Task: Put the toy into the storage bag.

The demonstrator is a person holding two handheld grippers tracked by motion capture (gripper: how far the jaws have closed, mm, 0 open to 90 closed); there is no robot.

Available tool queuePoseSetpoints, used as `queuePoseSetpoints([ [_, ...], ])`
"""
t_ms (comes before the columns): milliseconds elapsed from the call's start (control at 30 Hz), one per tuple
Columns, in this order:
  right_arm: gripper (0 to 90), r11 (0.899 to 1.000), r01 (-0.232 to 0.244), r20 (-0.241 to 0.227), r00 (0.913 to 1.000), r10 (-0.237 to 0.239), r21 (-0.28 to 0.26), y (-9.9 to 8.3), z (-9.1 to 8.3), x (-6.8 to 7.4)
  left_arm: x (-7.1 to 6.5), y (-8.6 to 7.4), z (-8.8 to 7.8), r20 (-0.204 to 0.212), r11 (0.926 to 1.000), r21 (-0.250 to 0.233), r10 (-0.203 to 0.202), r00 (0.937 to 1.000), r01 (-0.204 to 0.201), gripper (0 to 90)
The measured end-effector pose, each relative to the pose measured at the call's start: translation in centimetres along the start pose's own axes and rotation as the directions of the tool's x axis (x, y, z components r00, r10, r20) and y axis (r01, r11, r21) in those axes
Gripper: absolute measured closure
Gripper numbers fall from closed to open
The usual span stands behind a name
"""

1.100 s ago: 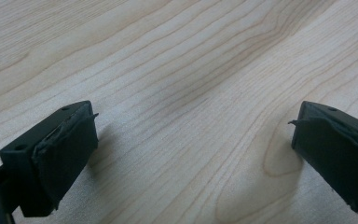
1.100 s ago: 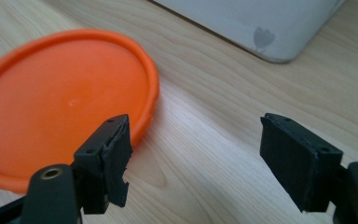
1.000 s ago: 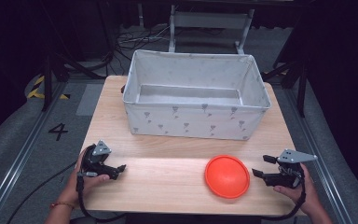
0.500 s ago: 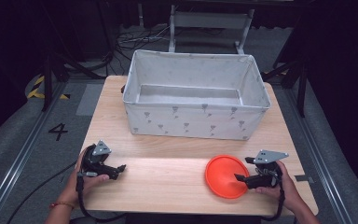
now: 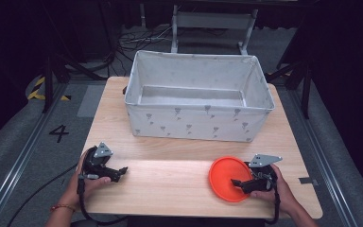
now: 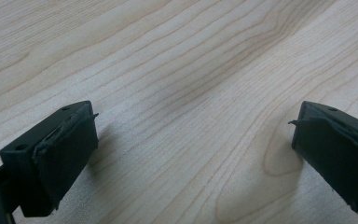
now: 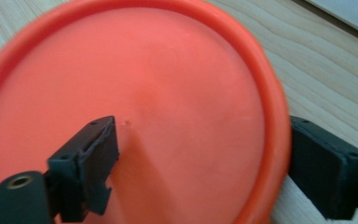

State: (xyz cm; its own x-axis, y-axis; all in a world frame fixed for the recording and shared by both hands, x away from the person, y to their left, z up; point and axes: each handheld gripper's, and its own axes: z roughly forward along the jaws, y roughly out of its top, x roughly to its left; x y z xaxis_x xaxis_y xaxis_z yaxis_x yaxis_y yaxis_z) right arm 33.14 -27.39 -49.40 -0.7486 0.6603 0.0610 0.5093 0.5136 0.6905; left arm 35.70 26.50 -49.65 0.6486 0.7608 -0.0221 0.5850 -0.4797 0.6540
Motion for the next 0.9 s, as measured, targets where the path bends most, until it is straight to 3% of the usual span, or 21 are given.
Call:
queuePoseSetpoints([
  [167,33.2,1.0,-0.021,-0.004,0.9998,0.021,0.003,0.9,0.2,-0.4,0.0,0.0,0.0,0.0,1.0,0.0,0.0,1.0,0.0,0.6],
  [300,55.1,0.995,-0.091,-0.026,0.9955,0.091,-0.028,1.0,0.0,-1.5,0.0,0.0,0.0,0.0,1.0,0.0,-0.001,1.0,0.001,0.6],
  [367,60.0,0.994,-0.109,-0.04,0.9934,0.108,-0.027,1.1,-0.1,-1.9,0.0,0.0,0.0,0.0,1.0,0.0,0.0,1.0,0.0,0.6],
  [567,70.9,0.995,-0.088,-0.057,0.9947,0.085,-0.05,2.2,-0.9,-1.9,0.0,0.0,0.0,-0.001,1.0,0.0,-0.001,1.0,0.001,0.6],
  [667,73.2,0.996,-0.052,-0.059,0.9971,0.048,-0.068,2.6,-1.3,-1.4,0.0,0.0,0.0,0.0,1.0,0.0,-0.001,1.0,0.001,0.6],
  [900,79.3,0.991,-0.023,-0.088,0.996,0.012,-0.13,3.4,-2.8,-0.7,0.0,0.0,0.0,0.0,1.0,0.0,-0.001,1.0,0.001,0.6],
])
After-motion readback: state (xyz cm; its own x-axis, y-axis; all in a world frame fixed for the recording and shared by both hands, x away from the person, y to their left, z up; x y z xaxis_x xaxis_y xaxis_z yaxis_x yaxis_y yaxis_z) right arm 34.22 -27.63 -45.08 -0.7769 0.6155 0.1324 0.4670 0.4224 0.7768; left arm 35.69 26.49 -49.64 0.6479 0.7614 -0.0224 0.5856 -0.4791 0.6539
